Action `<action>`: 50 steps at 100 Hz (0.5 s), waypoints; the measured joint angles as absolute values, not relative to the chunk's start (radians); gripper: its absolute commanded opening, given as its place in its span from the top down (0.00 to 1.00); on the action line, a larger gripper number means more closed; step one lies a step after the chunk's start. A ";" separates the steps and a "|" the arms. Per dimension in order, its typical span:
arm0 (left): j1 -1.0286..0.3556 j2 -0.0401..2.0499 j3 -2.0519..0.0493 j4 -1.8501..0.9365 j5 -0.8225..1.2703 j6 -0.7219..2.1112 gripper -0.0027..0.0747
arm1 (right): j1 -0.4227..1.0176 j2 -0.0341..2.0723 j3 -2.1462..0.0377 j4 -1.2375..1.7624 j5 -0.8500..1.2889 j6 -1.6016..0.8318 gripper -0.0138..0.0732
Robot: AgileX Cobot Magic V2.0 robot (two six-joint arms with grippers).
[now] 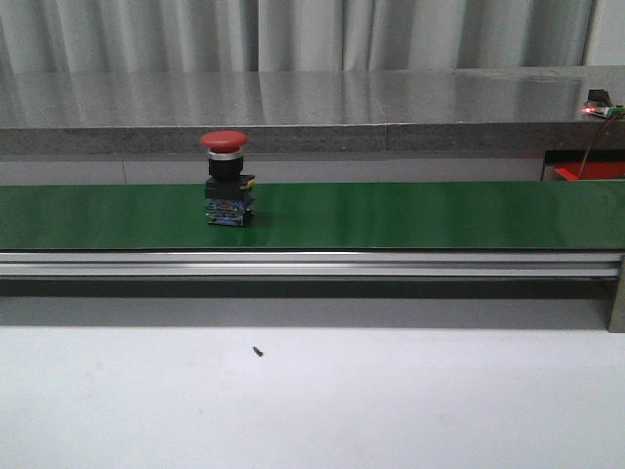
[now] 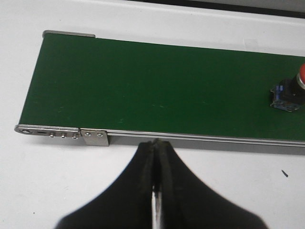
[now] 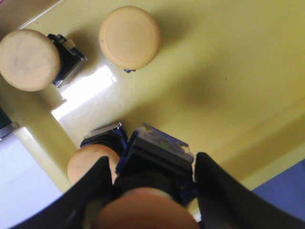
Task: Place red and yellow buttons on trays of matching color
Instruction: 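Carry the yellow button with the right gripper into the yellow tray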
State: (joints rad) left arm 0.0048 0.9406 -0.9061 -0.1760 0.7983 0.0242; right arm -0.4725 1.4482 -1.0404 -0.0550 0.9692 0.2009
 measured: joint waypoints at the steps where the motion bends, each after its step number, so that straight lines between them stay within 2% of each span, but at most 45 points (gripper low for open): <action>1: 0.005 0.941 -0.906 -0.176 0.798 0.024 0.99 | -0.472 1.448 -1.038 -0.055 0.969 0.201 0.61; 50: 0.005 0.941 -0.906 -0.176 0.798 0.024 0.99 | -0.473 1.448 -0.883 -0.163 0.824 0.335 0.61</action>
